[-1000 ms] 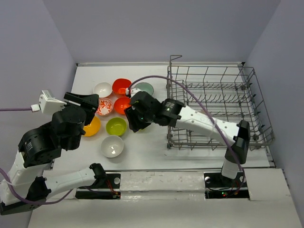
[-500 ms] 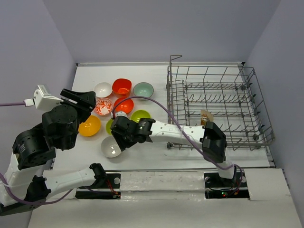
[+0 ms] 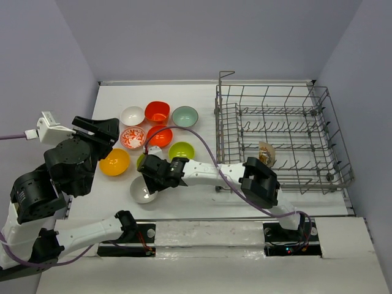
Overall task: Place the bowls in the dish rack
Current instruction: Pick up the bowl from the corner of the board.
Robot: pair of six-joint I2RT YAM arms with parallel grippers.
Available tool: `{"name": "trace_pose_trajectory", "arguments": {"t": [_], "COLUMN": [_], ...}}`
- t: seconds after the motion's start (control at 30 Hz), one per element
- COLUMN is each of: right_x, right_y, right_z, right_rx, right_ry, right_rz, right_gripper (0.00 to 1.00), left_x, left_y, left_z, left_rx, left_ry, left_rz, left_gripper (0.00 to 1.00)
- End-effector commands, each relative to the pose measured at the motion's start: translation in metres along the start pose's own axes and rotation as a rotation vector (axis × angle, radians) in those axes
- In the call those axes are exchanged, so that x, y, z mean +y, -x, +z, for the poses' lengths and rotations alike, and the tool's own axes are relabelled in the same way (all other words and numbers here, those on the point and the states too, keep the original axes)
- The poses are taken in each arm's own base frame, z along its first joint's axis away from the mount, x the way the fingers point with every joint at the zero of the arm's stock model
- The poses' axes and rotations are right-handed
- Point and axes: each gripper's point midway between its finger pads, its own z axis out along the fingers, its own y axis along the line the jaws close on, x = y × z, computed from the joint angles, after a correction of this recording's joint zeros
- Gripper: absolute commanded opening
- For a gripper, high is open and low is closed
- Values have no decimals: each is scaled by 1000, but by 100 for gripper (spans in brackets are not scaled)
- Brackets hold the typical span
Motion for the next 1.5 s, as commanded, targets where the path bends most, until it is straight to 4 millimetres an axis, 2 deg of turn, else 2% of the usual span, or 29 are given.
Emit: {"name": "trace_pose_trajectory", "arguments": {"t": [0.0,0.1,0.37,0.57,0.87,1.17,1.3,1.37,1.47], "right_x": [18,20,18,8,5,3,1,2,3], "right_y": [28,24,13,5,-8,-13,-14,-12,-7], "right_z": [3,15,30,35,43,48,50,49,40], "right_rx": [-98,-89,-71,-56,-29,-29,-32,-35,-46], "right_ry": [33,29,25,18,20,24,19,22,34], "right_rz": [63,71,92,109,118,122,118,115,101], "right_gripper": [61,61,59,53,52,34,19,5,1], "left_x": [1,3,6,8,11,14,15,15,16], "left_y": [8,4,4,2,-1,-4,-4,-4,-5], "left_z": [0,1,1,1,1,2,2,1,1], "left_rx": [-39,-33,-36,-33,-27,-24,-23,-21,-20], "left_ry": [-4,-3,-1,-2,-1,1,1,0,0], "left_rz": [-13,-9,-10,-15,-15,-19,-23,-23,-25], "left_gripper": [64,64,64,64,64,64,64,64,64]}}
